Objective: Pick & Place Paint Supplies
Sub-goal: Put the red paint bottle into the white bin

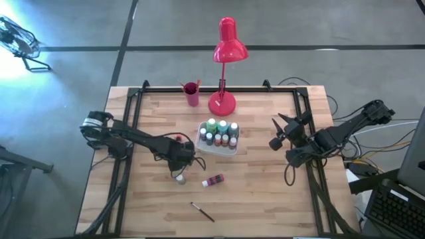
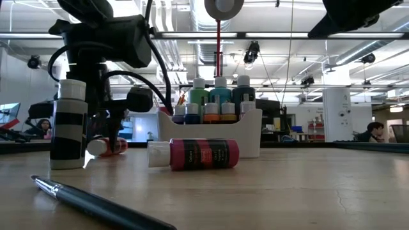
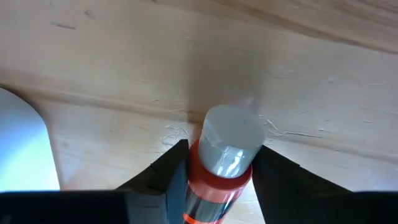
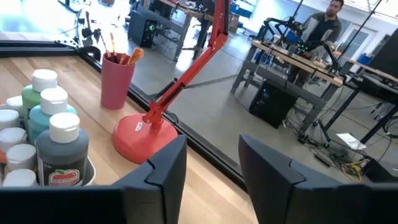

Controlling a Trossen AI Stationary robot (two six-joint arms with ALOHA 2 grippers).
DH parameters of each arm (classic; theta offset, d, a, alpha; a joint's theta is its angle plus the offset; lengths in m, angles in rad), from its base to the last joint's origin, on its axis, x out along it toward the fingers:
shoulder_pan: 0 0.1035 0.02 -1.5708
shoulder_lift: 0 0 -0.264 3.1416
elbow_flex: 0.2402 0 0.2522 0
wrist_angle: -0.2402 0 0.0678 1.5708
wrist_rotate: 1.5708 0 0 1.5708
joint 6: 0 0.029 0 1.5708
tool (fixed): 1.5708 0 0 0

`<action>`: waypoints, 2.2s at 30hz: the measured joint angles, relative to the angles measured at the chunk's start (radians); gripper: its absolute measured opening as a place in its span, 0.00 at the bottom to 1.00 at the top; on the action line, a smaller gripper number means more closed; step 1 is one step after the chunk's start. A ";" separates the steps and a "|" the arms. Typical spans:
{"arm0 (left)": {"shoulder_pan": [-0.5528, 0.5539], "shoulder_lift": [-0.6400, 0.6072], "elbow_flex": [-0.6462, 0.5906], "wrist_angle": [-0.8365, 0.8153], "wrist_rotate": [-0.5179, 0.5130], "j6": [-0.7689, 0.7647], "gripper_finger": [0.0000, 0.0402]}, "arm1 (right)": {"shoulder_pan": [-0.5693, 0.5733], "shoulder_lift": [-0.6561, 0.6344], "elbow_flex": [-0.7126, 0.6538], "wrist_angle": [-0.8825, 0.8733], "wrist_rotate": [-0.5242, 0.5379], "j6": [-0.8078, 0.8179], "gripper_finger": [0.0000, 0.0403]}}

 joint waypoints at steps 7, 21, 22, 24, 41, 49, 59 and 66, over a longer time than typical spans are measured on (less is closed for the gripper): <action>-0.003 0.020 0.003 0.003 0.000 0.012 0.36 | 0.000 0.000 -0.018 0.001 -0.002 0.004 0.38; -0.016 -0.019 0.071 0.151 0.152 -0.465 0.35 | 0.000 0.000 -0.045 0.003 -0.004 0.055 0.29; -0.016 -0.019 0.074 0.168 0.165 -0.518 0.35 | 0.000 0.000 -0.045 0.004 -0.007 0.054 0.29; -0.015 -0.020 0.075 0.194 0.190 -0.604 0.35 | 0.000 0.000 -0.046 0.003 -0.011 0.054 0.28; 0.015 -0.129 0.072 0.428 0.316 -0.841 0.35 | 0.000 -0.001 -0.046 0.003 -0.017 0.053 0.35; 0.076 -0.226 0.069 0.435 0.295 -0.864 0.35 | 0.000 -0.001 -0.047 0.004 -0.018 0.054 0.36; 0.113 -0.304 0.065 0.574 0.270 -0.922 0.35 | 0.000 -0.001 -0.049 0.005 -0.019 0.055 0.29; 0.124 -0.317 0.033 0.695 0.191 -1.056 0.35 | 0.000 -0.001 -0.050 0.009 -0.020 0.055 0.26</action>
